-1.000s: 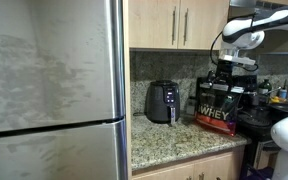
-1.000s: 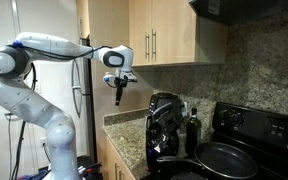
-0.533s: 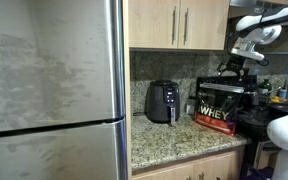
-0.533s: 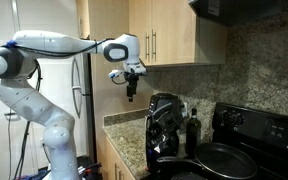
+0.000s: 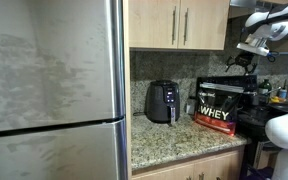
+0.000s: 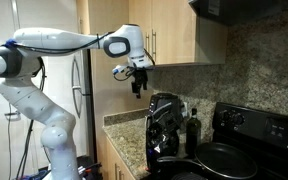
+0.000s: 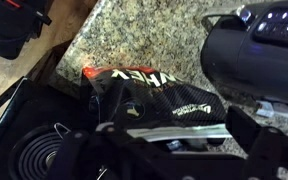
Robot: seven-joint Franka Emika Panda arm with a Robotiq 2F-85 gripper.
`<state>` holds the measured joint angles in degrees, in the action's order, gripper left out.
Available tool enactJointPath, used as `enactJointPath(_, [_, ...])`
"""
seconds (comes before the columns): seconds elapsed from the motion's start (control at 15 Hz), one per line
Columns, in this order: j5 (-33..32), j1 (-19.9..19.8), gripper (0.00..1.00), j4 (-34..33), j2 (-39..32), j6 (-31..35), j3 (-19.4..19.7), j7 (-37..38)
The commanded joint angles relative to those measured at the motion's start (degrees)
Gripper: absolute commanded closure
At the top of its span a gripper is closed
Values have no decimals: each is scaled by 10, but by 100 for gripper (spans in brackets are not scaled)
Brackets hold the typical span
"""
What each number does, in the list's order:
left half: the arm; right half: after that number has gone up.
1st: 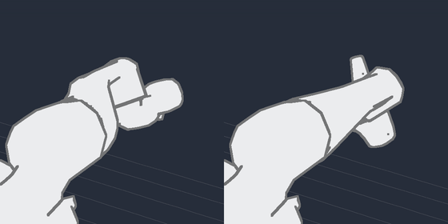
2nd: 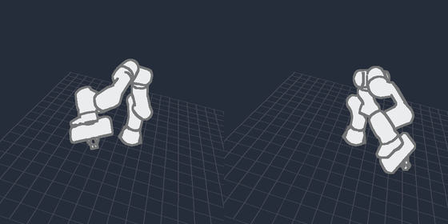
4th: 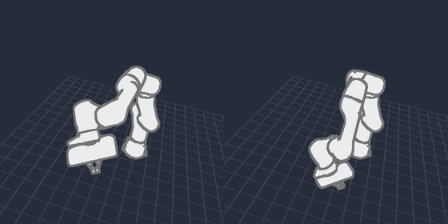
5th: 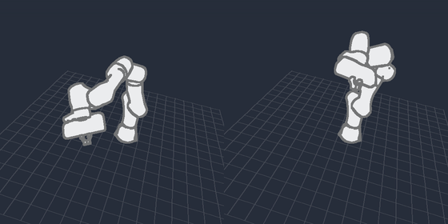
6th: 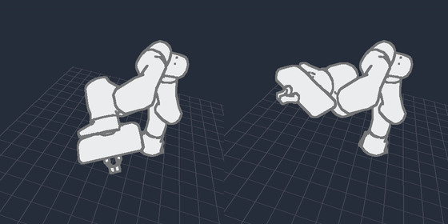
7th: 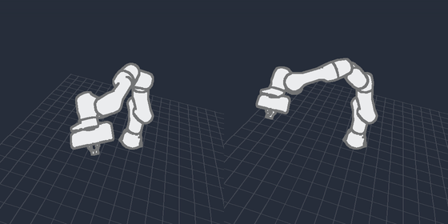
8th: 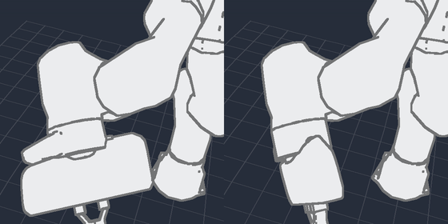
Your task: Move the black plastic to the left then move it to the right
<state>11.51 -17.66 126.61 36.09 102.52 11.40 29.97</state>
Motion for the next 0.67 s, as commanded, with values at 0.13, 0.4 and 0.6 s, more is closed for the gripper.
enactJointPath(0.13, [-6, -61, 0, -26, -118, 137, 19, 67])
enactJointPath(0.4, [-1, -52, 0, -15, -116, 140, 27, 55])
enactJointPath(0.6, [-49, -69, 0, -50, -153, 110, -3, 179])
